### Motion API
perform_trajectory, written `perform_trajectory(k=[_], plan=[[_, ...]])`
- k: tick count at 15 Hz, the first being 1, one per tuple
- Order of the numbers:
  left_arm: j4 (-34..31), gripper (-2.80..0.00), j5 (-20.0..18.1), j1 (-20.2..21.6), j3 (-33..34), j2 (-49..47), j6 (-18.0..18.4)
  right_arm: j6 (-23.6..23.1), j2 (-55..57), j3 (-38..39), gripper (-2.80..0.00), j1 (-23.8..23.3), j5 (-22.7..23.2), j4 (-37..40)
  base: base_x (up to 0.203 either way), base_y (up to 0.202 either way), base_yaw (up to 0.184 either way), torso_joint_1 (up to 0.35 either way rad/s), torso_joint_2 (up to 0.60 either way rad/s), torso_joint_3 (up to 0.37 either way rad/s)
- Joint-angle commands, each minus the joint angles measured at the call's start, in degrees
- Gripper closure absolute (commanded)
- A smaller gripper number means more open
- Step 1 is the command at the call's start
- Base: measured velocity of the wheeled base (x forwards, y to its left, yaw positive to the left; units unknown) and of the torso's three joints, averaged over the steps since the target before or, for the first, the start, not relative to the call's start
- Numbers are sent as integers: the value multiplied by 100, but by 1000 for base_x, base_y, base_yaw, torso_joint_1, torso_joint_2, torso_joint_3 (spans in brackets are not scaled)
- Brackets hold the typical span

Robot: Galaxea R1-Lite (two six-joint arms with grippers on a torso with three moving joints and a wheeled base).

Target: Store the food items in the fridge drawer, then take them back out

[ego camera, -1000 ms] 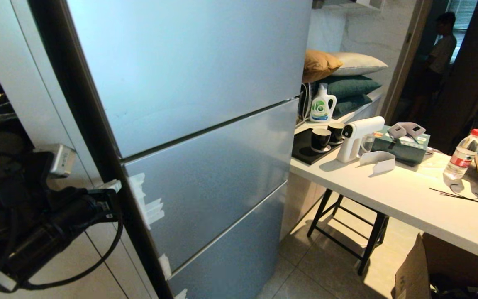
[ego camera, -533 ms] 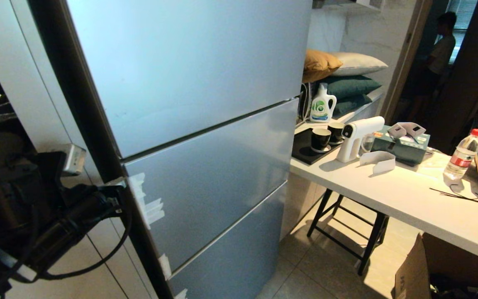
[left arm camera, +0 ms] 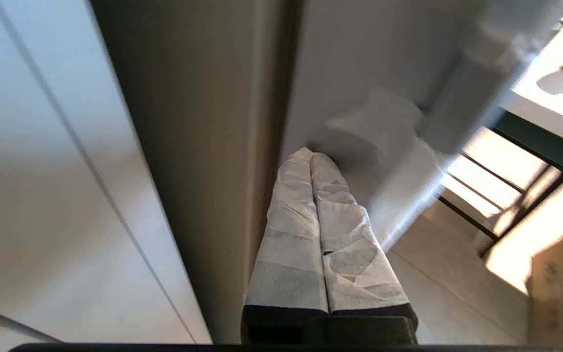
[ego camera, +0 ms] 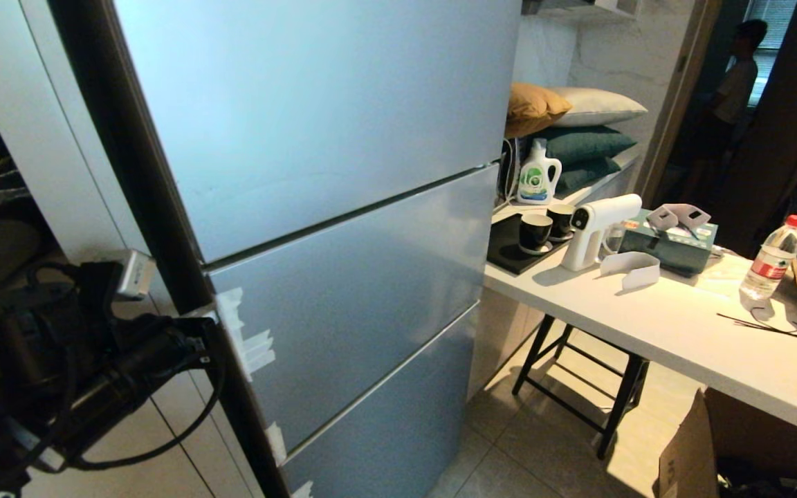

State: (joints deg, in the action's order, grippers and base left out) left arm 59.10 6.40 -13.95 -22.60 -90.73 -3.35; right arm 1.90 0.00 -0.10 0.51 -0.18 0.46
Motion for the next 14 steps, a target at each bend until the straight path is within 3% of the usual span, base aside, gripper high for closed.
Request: perform_trajectory(k=[1,8,14], plan=[[188,0,-169,-12,63,-15,-4,3,8,1,0,2,1,-2,0,0,0,0,0,0],[581,0,-887,-64,271,-130,-43,-3,8,1,0,2,1,-2,0,0,0,0,0,0],[1801,0,-1233,-77,639,-814,-24,3,9,1,0,2,1,6,0,0,0,0,0,0]])
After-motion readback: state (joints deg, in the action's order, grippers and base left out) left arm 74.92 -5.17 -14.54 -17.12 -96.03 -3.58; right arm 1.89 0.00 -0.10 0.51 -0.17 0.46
